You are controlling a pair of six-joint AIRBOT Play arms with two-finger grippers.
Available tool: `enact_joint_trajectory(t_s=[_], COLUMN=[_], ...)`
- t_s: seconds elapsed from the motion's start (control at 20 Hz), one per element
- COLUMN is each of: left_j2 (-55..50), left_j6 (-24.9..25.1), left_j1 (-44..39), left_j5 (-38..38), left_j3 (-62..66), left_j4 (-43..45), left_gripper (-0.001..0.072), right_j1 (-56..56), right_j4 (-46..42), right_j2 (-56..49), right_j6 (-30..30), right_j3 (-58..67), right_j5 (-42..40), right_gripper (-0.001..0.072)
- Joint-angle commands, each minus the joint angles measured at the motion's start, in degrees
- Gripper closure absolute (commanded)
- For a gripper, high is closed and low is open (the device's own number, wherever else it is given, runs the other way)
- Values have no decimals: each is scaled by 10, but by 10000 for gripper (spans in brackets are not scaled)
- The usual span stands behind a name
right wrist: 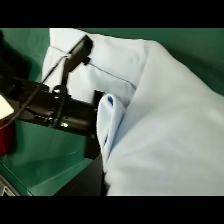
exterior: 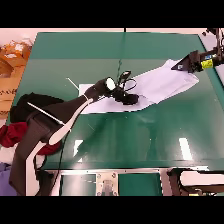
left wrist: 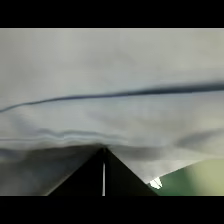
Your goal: Fold the shirts.
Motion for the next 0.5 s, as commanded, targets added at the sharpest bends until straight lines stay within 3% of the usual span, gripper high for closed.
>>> enact_joint_trajectory(t_s=[0.0, 0.3, 0.45], left_j2=[-10, -7, 52], left_j6=[19, -9, -7], left_j1=[-2, 127, 215], left_j5=[-8, -314, -346], left_j3=[12, 204, 207], left_j4=[-14, 103, 145], left_gripper=[679, 679, 680], right_j1=[10, 33, 101], right_j4=[-2, -1, -2], right_j2=[7, 7, 6], right_j6=[9, 34, 72], right_j3=[10, 10, 10], right_j5=[0, -12, -40], right_gripper=[695, 695, 695])
